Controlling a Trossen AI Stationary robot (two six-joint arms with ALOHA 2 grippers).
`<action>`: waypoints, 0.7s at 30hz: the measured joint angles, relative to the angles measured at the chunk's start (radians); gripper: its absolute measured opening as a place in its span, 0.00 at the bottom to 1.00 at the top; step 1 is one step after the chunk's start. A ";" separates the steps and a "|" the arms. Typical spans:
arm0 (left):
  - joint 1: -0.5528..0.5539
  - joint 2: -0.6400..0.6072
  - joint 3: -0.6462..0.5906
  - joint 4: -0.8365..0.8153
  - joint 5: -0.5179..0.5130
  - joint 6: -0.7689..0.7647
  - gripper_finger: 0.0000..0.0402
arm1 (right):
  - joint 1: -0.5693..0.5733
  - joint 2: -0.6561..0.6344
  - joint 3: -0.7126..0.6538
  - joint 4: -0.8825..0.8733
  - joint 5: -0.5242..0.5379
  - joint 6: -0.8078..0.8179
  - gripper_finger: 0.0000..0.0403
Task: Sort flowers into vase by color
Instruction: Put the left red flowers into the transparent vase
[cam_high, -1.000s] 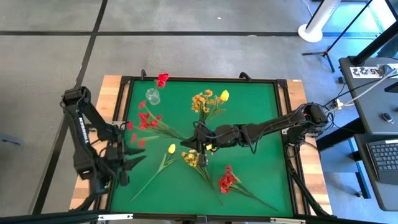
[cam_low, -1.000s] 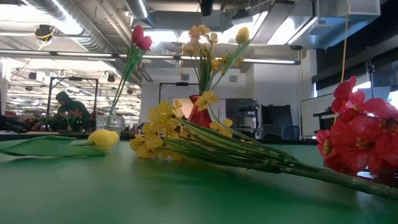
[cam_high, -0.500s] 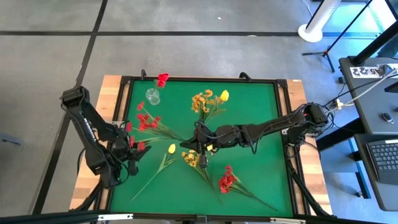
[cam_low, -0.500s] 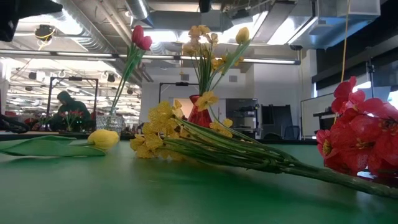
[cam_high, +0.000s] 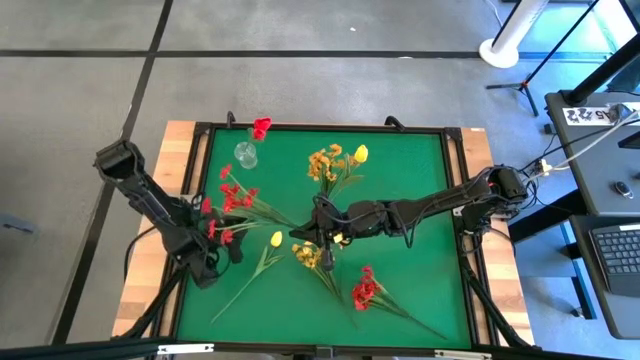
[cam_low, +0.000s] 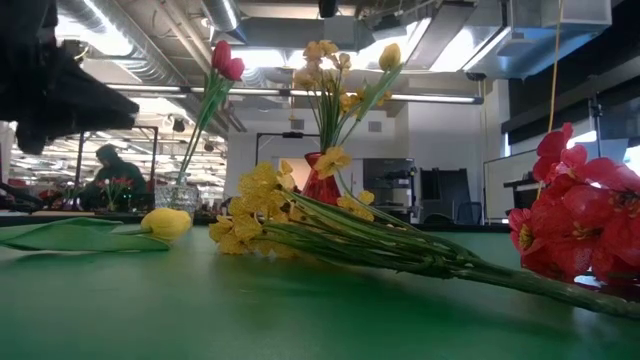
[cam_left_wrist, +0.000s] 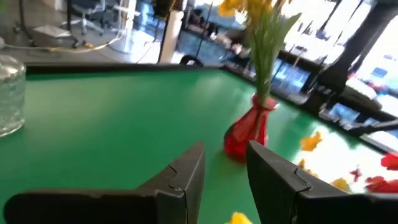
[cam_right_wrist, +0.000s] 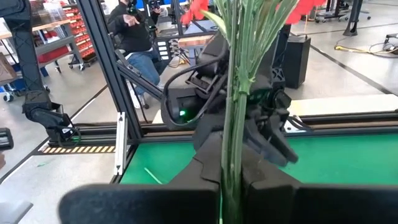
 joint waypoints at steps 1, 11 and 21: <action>0.013 0.000 -0.010 0.062 0.019 0.062 0.28 | 0.000 0.000 0.000 0.003 0.000 -0.001 0.01; 0.228 0.006 -0.024 0.722 0.394 0.889 0.28 | 0.000 0.000 0.000 0.005 -0.018 -0.002 0.02; 0.290 -0.103 -0.024 1.228 0.803 1.483 0.28 | 0.009 -0.091 0.000 -0.092 -0.026 -0.016 0.01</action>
